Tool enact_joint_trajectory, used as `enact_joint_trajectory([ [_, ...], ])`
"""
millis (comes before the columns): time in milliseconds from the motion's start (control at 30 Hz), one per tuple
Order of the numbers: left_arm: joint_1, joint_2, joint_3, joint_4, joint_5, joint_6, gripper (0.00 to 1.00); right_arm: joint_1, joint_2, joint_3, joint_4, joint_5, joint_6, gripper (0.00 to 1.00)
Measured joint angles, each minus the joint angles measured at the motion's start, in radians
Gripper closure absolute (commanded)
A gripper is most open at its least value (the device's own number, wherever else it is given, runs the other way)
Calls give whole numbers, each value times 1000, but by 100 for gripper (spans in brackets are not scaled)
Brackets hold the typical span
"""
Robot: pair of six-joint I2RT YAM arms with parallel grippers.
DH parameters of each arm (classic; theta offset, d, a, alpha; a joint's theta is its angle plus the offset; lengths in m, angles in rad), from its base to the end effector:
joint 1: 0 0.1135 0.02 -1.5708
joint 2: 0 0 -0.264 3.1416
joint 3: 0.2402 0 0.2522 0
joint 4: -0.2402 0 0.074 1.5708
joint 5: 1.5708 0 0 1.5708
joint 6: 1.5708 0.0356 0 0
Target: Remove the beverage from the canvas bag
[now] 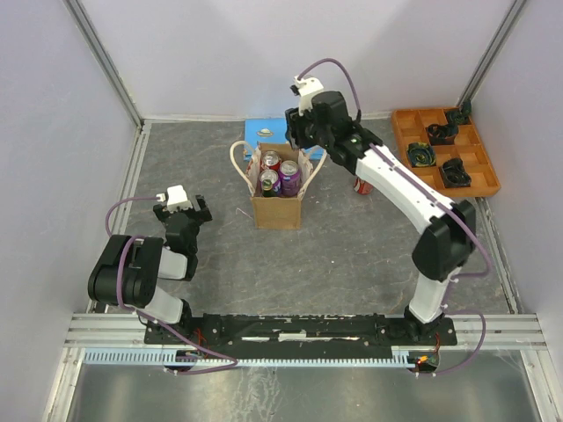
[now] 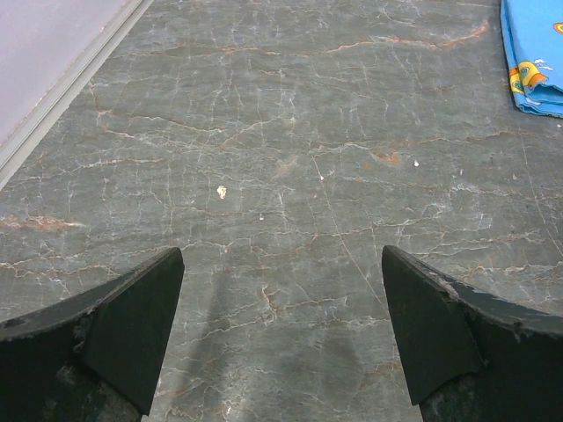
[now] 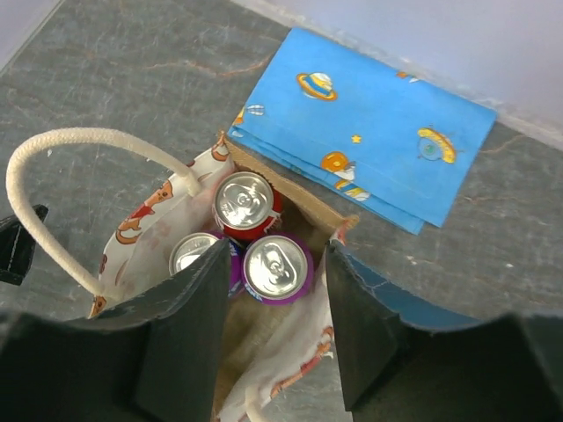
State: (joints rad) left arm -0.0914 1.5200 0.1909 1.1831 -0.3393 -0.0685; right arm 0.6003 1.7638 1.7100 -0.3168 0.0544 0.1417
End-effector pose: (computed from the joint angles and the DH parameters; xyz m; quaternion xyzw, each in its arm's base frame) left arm 0.2300 -0.0092 0.1380 -0.1018 0.7471 0.0759 0.6524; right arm 0.3481 0.2360 0.3797 -0.1726 0.8069 0.1837 0.5342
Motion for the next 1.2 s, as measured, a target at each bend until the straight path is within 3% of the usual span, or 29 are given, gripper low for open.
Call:
enact_joint_trajectory([
  [167, 0, 0, 0, 0, 0, 0, 1, 2, 142, 134, -77, -61, -2, 47],
  [567, 0, 0, 0, 0, 0, 0, 1, 2, 288, 174, -197, -100, -1, 27],
  [1200, 0, 0, 0, 0, 0, 0, 1, 2, 333, 173, -225, -71, 10, 21],
])
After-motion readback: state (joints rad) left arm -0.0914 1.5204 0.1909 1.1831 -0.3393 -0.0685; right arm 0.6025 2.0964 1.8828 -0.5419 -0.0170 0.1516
